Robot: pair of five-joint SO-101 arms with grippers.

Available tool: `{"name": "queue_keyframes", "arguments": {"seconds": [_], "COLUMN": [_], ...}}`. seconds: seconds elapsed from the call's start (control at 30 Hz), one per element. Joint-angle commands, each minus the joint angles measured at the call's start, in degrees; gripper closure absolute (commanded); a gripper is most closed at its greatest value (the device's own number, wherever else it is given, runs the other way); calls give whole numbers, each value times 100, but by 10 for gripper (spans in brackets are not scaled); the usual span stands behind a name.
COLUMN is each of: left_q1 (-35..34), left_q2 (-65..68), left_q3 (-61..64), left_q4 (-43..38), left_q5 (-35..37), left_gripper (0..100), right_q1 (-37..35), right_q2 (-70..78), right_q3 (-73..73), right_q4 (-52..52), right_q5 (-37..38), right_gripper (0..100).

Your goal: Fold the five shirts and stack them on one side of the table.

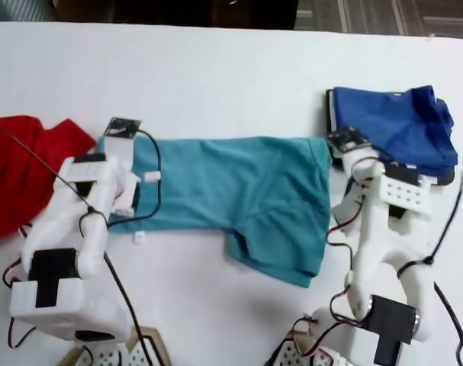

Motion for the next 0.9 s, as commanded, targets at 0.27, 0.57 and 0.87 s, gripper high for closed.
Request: {"name": "queue_keyframes", "arguments": {"seconds": [0.27, 0.57, 0.87], "left_q1": [18, 18, 18], "left_q2": [35, 35, 35], "left_q3": [-4, -4, -4], "left_q4": [-185, -185, -185], "left_q5": [-26, -26, -26], "left_gripper": [974, 974, 974], "right_q1": [-2290, -3758, -3890], "right_q2": [-866, -1719, -725], "right_q3": [299, 2207, 2514], "right_q4": [585, -330, -1121], "right_q5": [-536, -492, -492], "right_gripper": [965, 741, 731]}}
